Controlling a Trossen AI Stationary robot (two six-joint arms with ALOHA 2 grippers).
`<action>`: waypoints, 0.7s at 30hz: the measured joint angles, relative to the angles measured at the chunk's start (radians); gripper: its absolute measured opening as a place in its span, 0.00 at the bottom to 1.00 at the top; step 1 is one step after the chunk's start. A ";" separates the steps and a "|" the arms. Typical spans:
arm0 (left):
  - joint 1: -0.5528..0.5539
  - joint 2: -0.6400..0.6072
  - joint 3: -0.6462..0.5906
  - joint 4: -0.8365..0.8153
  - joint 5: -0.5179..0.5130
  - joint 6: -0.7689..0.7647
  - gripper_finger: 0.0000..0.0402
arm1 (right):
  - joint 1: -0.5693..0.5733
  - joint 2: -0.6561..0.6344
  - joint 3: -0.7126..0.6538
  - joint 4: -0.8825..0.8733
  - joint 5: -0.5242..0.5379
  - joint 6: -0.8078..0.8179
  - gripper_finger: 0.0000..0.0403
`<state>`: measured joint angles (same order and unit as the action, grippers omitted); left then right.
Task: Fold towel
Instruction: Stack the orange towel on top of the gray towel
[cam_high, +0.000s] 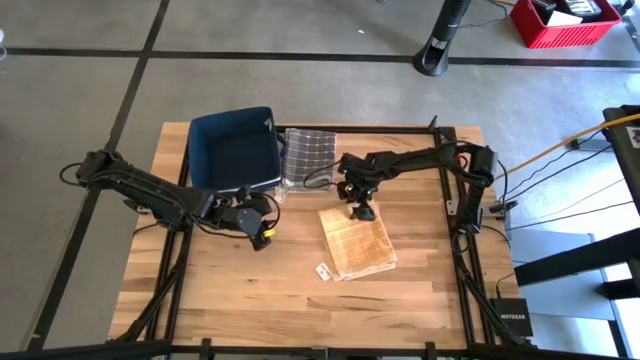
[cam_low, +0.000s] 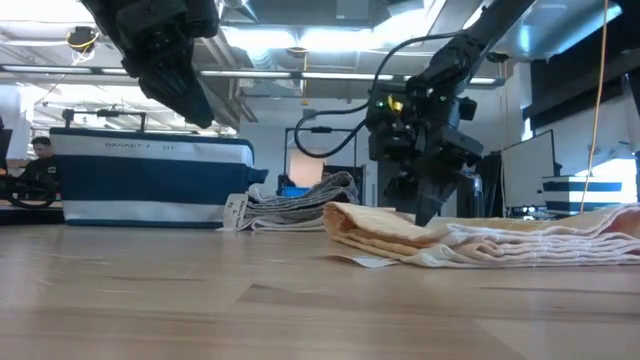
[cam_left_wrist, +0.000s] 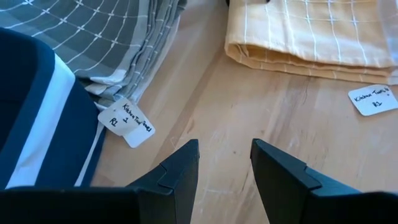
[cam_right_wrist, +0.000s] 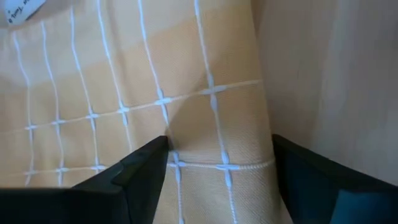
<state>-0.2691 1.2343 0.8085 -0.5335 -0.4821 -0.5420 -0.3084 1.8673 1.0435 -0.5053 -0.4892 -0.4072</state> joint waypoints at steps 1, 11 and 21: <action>0.000 0.000 0.000 -0.002 0.000 0.000 0.35 | -0.001 0.003 0.000 0.002 -0.010 0.007 0.66; 0.000 0.000 0.000 -0.001 0.000 0.000 0.35 | 0.025 0.012 0.006 0.010 -0.074 0.044 0.11; -0.004 0.000 0.000 -0.002 0.000 0.000 0.35 | 0.187 -0.068 0.169 -0.154 0.166 0.035 0.02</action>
<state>-0.2733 1.2343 0.8085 -0.5354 -0.4824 -0.5422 -0.1211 1.7988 1.2120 -0.6596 -0.3230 -0.3718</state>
